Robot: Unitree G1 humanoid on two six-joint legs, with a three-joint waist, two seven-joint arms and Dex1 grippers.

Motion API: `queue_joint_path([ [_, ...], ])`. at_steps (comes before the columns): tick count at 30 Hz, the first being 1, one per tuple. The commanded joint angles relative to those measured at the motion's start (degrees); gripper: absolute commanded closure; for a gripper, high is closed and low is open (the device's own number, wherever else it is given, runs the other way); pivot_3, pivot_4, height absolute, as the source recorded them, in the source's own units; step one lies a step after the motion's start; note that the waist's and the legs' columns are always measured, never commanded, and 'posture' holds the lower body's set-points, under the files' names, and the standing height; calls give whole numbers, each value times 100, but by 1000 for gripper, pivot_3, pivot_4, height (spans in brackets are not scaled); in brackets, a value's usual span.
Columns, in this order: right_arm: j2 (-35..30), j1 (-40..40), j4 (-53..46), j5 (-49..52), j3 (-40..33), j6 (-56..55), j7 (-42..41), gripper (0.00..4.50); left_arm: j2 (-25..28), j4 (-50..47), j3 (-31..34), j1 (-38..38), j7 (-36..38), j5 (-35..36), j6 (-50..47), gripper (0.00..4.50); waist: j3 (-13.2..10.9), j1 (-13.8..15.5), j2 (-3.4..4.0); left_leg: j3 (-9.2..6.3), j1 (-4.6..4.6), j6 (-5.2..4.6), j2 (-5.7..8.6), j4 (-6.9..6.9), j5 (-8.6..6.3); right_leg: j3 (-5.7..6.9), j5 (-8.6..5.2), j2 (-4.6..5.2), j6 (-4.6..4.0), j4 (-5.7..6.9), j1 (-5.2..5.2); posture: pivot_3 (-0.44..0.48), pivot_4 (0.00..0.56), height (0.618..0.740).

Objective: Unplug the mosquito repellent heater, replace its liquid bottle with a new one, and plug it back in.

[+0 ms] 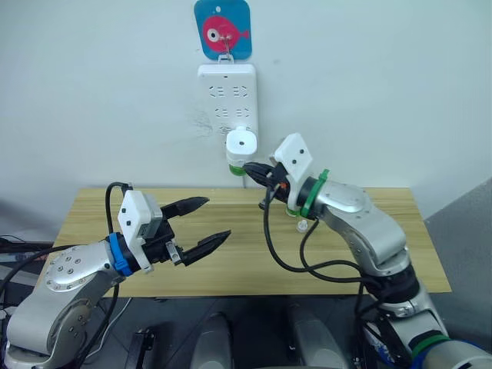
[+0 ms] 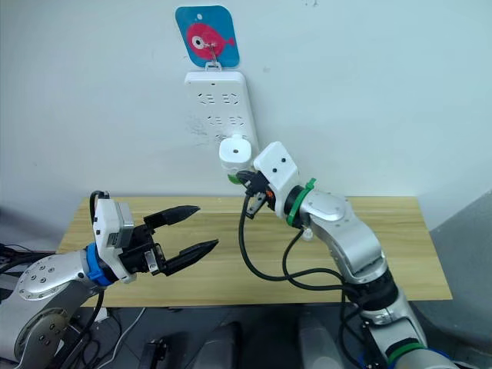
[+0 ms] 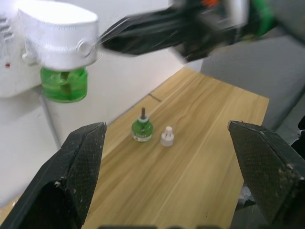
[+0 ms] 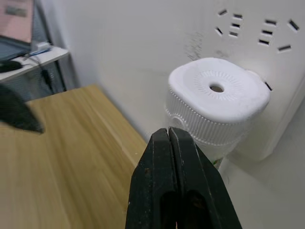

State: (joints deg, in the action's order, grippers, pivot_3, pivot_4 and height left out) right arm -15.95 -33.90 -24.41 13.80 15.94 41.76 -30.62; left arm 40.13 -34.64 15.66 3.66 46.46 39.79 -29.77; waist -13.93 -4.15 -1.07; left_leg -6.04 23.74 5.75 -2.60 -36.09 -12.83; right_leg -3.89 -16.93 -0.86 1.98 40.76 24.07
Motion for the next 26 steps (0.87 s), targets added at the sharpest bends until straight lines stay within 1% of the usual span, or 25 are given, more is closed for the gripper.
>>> queue_joint_path([
  [1,-363,131,-551,143,27,-215,-427,4468,132,168,130,-76,146,-88,213,126,1,-1,0,0,0,0,0,0,0,0,0,0,0,0,0,-34,187,740],
  [3,-650,210,-718,205,-61,-242,-628,4468,298,393,141,-76,353,-345,444,126,1,-3,0,0,0,0,0,0,0,0,0,0,0,1,0,-39,180,740],
  [6,-1117,356,-871,397,-400,-236,-919,4468,647,907,189,-129,715,-759,892,126,6,-5,-3,0,-2,0,0,-1,0,1,0,-1,0,1,0,-38,166,740],
  [8,-1729,506,-890,431,-636,-327,-1338,4121,994,1339,268,-188,1180,-911,1186,0,6,-3,-3,0,-1,0,1,-1,0,2,0,-1,0,0,-1,-32,152,740],
  [10,-2334,681,-794,413,-893,-573,-1732,3645,1256,1705,366,-315,1407,-996,1322,0,13,24,-4,1,1,0,2,-1,0,5,0,0,0,-5,-1,-27,140,740],
  [13,-3027,922,-591,418,-1158,-1027,-2261,2573,1592,2003,338,-336,1697,-1181,1457,0,30,57,-11,3,2,0,6,-1,0,5,0,3,0,-10,-1,-22,128,740],
  [14,-3249,1025,-509,407,-1246,-1176,-2445,2295,1749,2085,296,-271,1767,-1299,1397,0,31,56,-11,4,2,0,6,0,0,4,0,3,0,-11,-1,-23,122,740],
  [15,-3414,1110,-415,399,-1316,-1310,-2593,1833,1862,2146,246,-235,1782,-1410,1322,0,42,54,-14,5,2,0,5,0,0,4,0,3,0,-11,0,-23,115,740],
  [16,-3596,1208,-311,347,-1366,-1492,-2740,1491,1962,2187,217,-180,1799,-1478,1222,0,53,45,-15,6,1,0,4,0,0,4,0,3,0,-11,0,-22,113,740],
  [20,-4118,1546,210,-79,-1426,-2375,-3064,174,2042,2242,210,-44,1639,-1807,1228,0,102,40,-22,11,-1,0,3,-1,0,1,0,3,0,-7,0,-21,104,740],
  [21,-4152,1579,304,-85,-1460,-2469,-3088,27,2023,2241,218,-35,1643,-1823,1246,0,119,38,-27,11,-2,0,3,-1,0,1,0,3,0,-7,-1,-20,102,740],
  [26,-4086,1517,667,-88,-1511,-2713,-3091,27,1986,2174,252,-24,1796,-1657,1136,0,174,36,-35,14,-4,0,2,-2,0,-2,0,2,0,-2,-1,-12,99,740],
])
